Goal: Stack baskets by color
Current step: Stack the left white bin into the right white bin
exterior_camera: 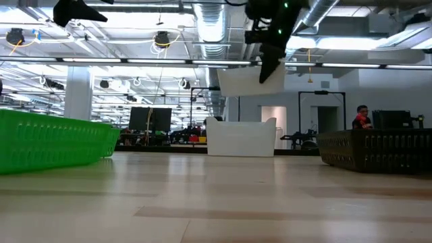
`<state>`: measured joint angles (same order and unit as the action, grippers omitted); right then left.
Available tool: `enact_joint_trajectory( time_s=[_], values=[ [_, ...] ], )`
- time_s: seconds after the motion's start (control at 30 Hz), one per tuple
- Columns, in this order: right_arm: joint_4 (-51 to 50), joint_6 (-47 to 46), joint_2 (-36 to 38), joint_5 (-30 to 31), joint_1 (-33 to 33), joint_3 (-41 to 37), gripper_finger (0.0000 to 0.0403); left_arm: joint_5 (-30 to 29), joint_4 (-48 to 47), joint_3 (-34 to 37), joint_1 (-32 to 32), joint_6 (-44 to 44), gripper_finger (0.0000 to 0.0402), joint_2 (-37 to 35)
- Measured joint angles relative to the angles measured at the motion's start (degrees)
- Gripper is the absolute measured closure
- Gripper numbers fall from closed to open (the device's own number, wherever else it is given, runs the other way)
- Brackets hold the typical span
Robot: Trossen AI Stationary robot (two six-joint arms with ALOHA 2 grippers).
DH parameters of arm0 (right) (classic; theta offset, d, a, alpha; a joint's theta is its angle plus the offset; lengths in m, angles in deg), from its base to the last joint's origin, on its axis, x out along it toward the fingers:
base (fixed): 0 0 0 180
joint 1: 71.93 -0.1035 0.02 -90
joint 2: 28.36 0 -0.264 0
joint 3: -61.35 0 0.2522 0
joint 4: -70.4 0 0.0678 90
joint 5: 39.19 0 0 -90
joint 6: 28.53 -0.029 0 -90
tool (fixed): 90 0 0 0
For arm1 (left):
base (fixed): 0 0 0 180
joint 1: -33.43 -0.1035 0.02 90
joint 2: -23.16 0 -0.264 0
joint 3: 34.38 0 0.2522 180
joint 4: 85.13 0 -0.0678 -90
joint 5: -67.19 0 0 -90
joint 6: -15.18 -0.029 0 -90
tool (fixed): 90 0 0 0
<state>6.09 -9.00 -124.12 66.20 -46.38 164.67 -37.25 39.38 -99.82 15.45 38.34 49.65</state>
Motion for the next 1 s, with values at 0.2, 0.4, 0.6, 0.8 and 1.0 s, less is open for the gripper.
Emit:
enact_joint_trajectory(
  time_s=[0.2,0.4,0.6,0.8,1.0],
  values=[
    [13.1,3.0,1.2,-3.7,1.2,-10.0,0.0398,-0.3,0.0,0.0,0.0,0.0,0.0145,0.0],
    [15.6,4.6,-3.6,-5.5,0.5,-11.3,0.0393,-1.1,0.1,0.0,0.0,0.5,0.0145,0.0],
    [15.2,6.4,-6.9,-6.5,0.6,-11.2,0.0393,-1.2,0.0,0.1,0.0,1.8,0.0145,0.1],
    [15.6,7.3,-6.7,-9.5,1.4,-11.1,0.0387,-1.3,0.0,0.1,0.0,1.7,0.0145,0.1],
    [13.3,7.4,-6.6,-16.8,3.8,-11.1,0.0372,-1.4,0.0,0.1,0.0,1.6,0.0145,0.1]
  ],
)
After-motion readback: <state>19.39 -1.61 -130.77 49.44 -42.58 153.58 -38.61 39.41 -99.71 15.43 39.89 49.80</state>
